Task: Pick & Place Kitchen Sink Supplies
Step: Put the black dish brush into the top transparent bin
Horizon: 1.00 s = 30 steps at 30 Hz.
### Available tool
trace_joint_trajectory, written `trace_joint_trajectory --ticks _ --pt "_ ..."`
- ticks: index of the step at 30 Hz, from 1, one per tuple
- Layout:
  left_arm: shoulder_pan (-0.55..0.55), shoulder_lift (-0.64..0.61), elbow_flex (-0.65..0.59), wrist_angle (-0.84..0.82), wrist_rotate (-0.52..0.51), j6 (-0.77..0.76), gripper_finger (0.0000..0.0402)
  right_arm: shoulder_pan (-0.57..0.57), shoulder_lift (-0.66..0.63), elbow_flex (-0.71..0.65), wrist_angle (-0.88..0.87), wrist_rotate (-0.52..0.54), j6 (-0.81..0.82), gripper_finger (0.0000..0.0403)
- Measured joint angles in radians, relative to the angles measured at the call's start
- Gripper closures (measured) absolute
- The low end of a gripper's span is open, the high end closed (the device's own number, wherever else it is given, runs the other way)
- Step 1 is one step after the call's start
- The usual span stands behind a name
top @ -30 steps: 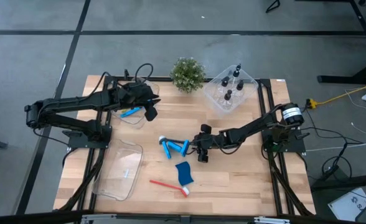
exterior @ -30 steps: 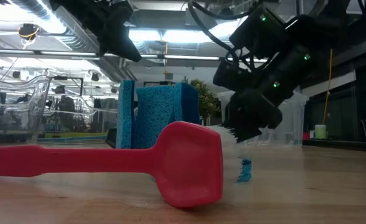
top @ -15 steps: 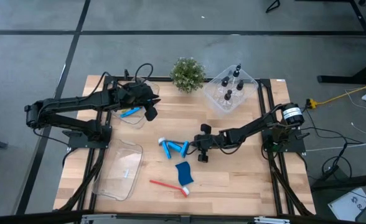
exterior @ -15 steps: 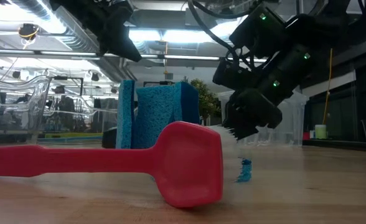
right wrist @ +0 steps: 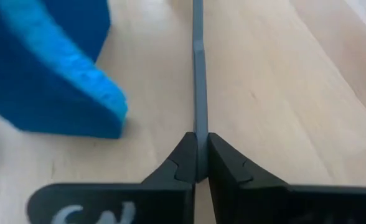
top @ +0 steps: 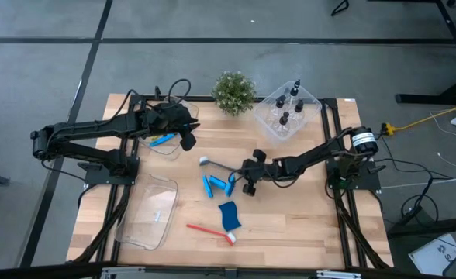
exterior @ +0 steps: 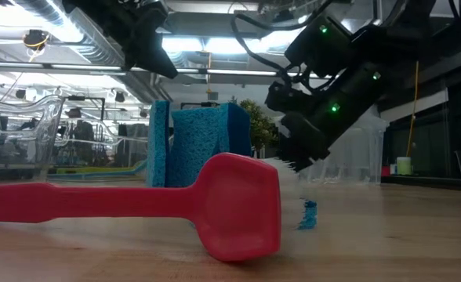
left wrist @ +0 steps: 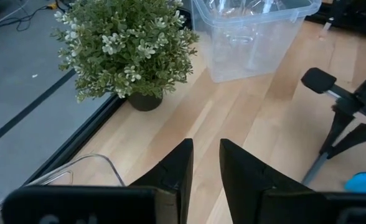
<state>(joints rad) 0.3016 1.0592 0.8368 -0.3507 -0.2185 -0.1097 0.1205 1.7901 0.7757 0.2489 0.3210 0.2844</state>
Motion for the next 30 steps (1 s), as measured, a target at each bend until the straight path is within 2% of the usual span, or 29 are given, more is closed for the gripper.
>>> trace_joint_trajectory --ticks 7,13,20,30 --pt "-0.003 -0.003 0.0 -0.012 0.033 0.001 0.033 -0.029 -0.076 -0.001 0.0 0.008 0.029 0.0382" --pt "-0.027 -0.04 0.0 0.029 0.034 0.068 0.033 -0.077 -0.182 -0.001 0.001 0.104 0.011 0.0382" --pt "-0.062 -0.103 -0.018 0.063 0.026 0.079 0.0339 -0.141 -0.264 -0.001 0.031 0.107 -0.048 0.0382" --pt "-0.104 -0.125 -0.203 0.473 0.026 0.029 0.0353 -0.174 -0.27 0.0 0.359 0.132 -0.241 0.0382"
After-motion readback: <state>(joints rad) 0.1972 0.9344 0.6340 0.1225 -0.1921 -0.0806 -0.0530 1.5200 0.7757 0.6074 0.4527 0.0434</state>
